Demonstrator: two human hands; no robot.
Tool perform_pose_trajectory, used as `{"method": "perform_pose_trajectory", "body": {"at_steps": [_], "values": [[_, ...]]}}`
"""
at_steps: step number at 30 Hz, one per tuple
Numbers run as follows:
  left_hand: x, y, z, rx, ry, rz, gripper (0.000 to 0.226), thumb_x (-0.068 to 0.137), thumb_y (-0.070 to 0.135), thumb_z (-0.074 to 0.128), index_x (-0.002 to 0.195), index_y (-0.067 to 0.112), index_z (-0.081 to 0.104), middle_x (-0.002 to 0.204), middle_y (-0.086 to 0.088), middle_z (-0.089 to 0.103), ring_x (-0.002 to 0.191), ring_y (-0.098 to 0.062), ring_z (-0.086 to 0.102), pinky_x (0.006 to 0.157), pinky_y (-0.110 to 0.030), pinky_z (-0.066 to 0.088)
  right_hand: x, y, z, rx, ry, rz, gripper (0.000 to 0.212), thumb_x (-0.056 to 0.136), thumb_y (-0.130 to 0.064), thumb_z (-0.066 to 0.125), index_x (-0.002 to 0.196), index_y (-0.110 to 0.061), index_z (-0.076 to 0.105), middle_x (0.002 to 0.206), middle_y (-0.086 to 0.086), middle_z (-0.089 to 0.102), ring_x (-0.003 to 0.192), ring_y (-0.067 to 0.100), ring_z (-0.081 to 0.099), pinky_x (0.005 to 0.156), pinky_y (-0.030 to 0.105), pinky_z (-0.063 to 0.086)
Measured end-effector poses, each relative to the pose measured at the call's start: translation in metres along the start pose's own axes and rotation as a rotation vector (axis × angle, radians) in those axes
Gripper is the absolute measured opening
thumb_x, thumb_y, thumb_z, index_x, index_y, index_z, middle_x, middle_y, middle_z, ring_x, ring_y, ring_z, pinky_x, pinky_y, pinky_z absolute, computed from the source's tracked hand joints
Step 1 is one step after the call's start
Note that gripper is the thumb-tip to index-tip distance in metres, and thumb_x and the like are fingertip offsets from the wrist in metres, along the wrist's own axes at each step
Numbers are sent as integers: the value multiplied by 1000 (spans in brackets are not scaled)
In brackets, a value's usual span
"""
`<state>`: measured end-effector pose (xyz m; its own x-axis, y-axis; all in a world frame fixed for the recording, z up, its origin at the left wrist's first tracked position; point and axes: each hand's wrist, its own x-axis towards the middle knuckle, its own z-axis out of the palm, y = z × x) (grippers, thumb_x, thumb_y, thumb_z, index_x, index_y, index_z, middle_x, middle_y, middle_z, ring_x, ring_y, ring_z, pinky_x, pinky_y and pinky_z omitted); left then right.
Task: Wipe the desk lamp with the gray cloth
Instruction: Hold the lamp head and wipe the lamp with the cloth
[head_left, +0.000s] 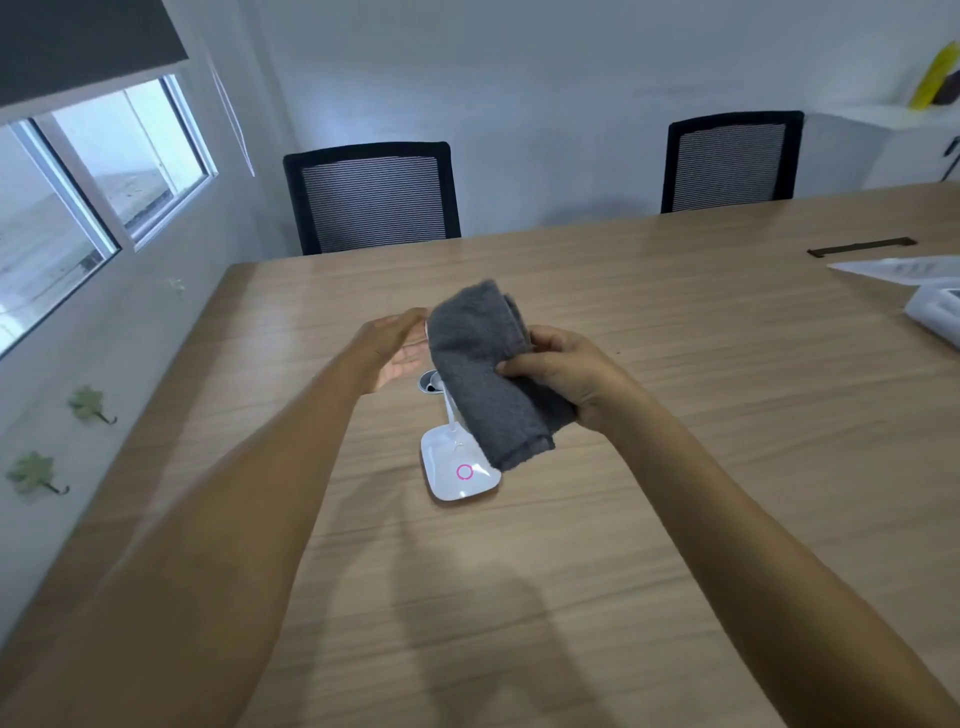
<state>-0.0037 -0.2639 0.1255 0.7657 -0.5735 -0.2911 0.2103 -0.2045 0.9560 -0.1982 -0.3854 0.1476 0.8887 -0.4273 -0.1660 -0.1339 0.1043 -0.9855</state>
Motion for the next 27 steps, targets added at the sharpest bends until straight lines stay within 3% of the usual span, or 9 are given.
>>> {"method": "perform_pose_trajectory", "body": {"at_steps": [3,6,12,17,22,27], "values": [[-3,1,0,-14,0,-10,30,79,34,71,102,17,65,105,-3,68,108,-23,63,106,-41,44,4,8,-9,-45,144,32,20,79,4,63,83,-15,66,80,5,67,78,22,62,71,30,52],[-4,1,0,-25,-10,-15,23,80,34,71,96,19,65,100,0,68,110,-22,62,105,-39,45,11,21,-29,-119,279,102,17,80,4,59,87,-11,62,81,6,62,87,25,57,71,32,47],[-5,3,1,-25,-7,-13,20,81,33,71,94,20,67,99,1,69,103,-20,64,100,-35,48,26,73,-22,-133,257,251,29,83,2,54,112,-1,54,116,25,62,98,35,61,92,51,50],[-3,2,3,-47,7,-13,30,83,31,69,108,15,64,101,-2,68,100,-19,64,96,-32,49,40,123,35,-272,157,303,28,77,0,56,104,-9,61,92,6,68,89,26,63,78,36,53],[-1,2,2,-44,2,-11,35,84,31,67,115,14,63,104,-2,67,104,-20,63,100,-33,47,58,139,47,-442,240,362,30,82,-15,58,111,-10,66,114,13,69,105,30,64,79,29,48],[-3,3,3,-41,7,-13,31,84,30,68,110,14,64,105,-3,67,105,-21,64,101,-34,48,63,128,3,-578,407,395,29,82,-11,54,108,-8,68,113,16,68,105,32,64,75,28,45]]}}
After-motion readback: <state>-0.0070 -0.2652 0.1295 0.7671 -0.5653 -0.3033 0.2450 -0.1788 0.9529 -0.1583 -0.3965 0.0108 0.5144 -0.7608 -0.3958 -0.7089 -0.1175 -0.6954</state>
